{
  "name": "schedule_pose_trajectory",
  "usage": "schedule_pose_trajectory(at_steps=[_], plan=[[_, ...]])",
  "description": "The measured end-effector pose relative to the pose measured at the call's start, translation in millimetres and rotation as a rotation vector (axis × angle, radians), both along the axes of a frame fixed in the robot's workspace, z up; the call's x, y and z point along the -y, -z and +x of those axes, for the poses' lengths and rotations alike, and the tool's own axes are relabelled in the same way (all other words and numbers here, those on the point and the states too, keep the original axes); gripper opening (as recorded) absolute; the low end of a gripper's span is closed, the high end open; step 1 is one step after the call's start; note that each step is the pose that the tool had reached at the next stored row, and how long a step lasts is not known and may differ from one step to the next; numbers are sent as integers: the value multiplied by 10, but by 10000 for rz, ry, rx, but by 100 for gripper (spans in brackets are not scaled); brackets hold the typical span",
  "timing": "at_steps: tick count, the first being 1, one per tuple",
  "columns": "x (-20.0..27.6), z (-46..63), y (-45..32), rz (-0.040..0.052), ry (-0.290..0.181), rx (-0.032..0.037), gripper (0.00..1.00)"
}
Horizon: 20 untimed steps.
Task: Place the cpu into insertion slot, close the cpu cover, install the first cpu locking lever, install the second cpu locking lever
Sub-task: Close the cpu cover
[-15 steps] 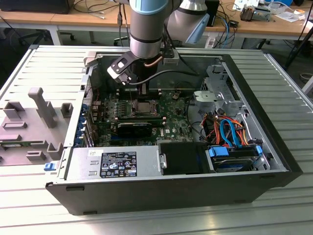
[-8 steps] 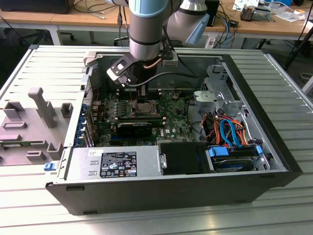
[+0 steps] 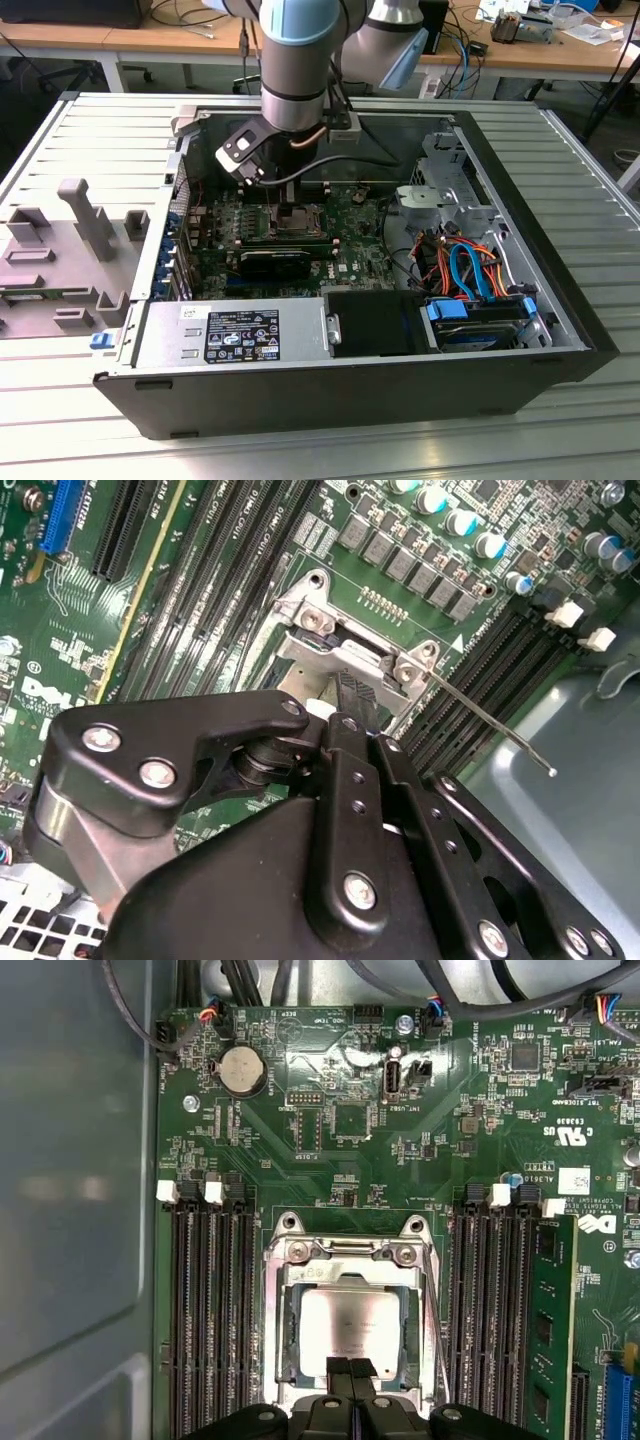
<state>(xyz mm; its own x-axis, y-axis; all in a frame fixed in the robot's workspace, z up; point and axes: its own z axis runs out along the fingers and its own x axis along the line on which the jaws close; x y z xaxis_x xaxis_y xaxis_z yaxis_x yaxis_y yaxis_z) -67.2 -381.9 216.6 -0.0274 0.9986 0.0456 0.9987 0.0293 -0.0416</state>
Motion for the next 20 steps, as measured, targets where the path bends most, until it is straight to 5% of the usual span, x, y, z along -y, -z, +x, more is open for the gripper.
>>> schedule_pose_trajectory(at_steps=[13, 20], plan=[[3, 0, 73, 1, -1, 0, 11], [2, 5, -1, 2, -2, 5, 11]])
